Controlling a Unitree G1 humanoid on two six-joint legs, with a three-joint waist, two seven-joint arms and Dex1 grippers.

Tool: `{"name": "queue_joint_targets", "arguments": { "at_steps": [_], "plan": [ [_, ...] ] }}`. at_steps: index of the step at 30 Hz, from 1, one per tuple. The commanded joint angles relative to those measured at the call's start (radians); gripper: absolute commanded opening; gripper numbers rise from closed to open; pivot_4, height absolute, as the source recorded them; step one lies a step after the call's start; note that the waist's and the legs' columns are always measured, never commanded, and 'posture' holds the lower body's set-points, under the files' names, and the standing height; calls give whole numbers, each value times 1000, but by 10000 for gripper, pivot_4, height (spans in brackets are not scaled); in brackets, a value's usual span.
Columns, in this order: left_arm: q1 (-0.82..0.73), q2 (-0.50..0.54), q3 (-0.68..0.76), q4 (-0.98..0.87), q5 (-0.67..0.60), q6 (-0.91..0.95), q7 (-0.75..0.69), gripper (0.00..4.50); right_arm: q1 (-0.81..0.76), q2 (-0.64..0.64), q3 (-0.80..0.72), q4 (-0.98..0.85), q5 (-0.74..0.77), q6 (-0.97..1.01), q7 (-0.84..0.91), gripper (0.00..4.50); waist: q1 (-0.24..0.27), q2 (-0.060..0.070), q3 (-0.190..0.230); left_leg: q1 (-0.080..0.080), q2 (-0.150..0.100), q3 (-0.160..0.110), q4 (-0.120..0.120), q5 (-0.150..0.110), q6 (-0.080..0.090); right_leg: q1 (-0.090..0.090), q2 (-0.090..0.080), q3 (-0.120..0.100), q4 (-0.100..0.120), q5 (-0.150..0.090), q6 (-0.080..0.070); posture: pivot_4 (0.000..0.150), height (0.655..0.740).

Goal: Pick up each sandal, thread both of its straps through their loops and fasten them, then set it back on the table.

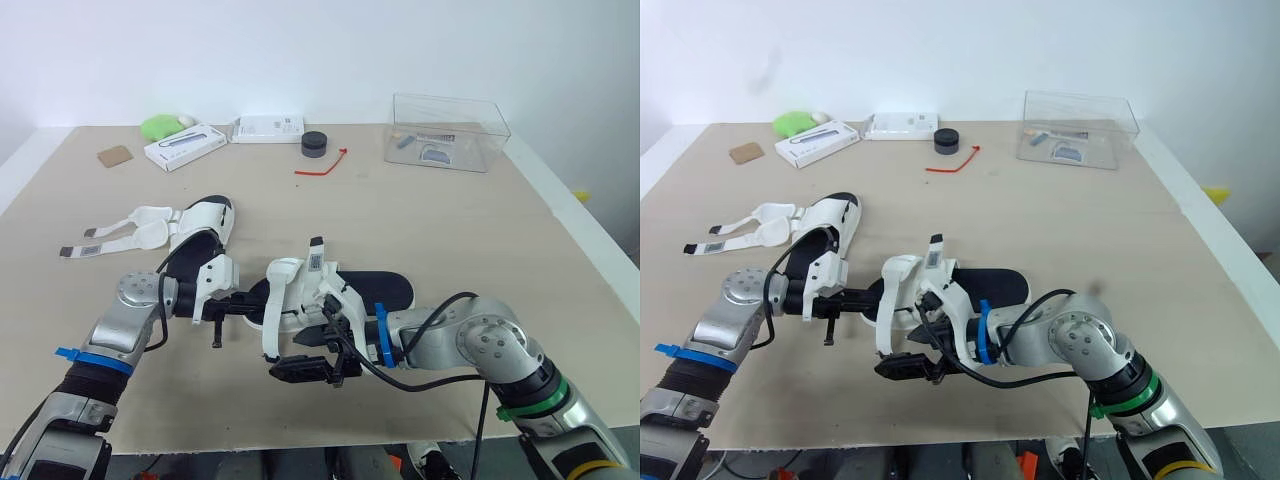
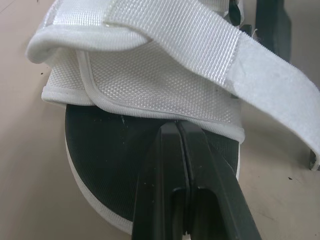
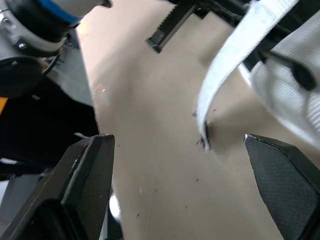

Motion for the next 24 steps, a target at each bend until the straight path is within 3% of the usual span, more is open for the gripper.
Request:
{"name": "queue_joint_targets", "arguments": {
  "at_steps": [1,2,8,9,11,15,18,22,24],
  "plan": [
    [11,0,-34,36,30,11,-23,0,17,59,-40,4,30,10,-89,39430,0,0,0,0,0,0,0,0,0,0,0,0,0,0,0,1500,7400],
    [8,-2,-36,42,34,7,-23,0,21,75,-43,11,21,12,-112,38392,0,0,0,0,0,0,0,0,0,0,0,0,0,0,0,1500,7400],
    [-6,-17,-47,69,53,-16,-25,0,35,137,-59,33,43,49,-187,12342,0,0,0,0,0,0,0,0,0,0,0,0,0,0,1,1500,7400],
    [-8,-18,-47,73,54,-19,-25,0,38,145,-58,38,41,58,-194,5999,0,0,0,0,0,0,0,0,0,0,0,0,0,0,1,1500,7400],
    [-9,-19,-50,79,56,-26,-24,0,42,155,-58,48,31,71,-200,831,0,-1,0,0,0,-1,0,0,0,0,0,0,0,0,1,1500,7400],
    [-7,-22,-53,91,60,-42,-19,0,46,162,-72,70,22,98,-201,831,0,-1,-1,0,-1,0,1,0,0,1,0,0,0,1,1,1500,7400],
    [-5,-24,-57,97,64,-54,-14,0,15,154,-123,74,105,110,-190,831,0,-1,-1,0,-1,0,1,0,0,1,0,0,0,1,2,1500,7400],
    [-9,-28,-56,108,67,-67,-6,0,-186,112,-215,252,310,98,-232,831,0,1,0,0,-1,1,2,0,0,1,0,1,0,2,4,1500,7400],
    [-9,-31,-56,112,70,-73,-2,0,-287,88,-234,352,321,115,-217,831,0,0,0,0,-2,3,3,1,2,1,0,2,-1,5,7,1500,7400]
  ]
}}
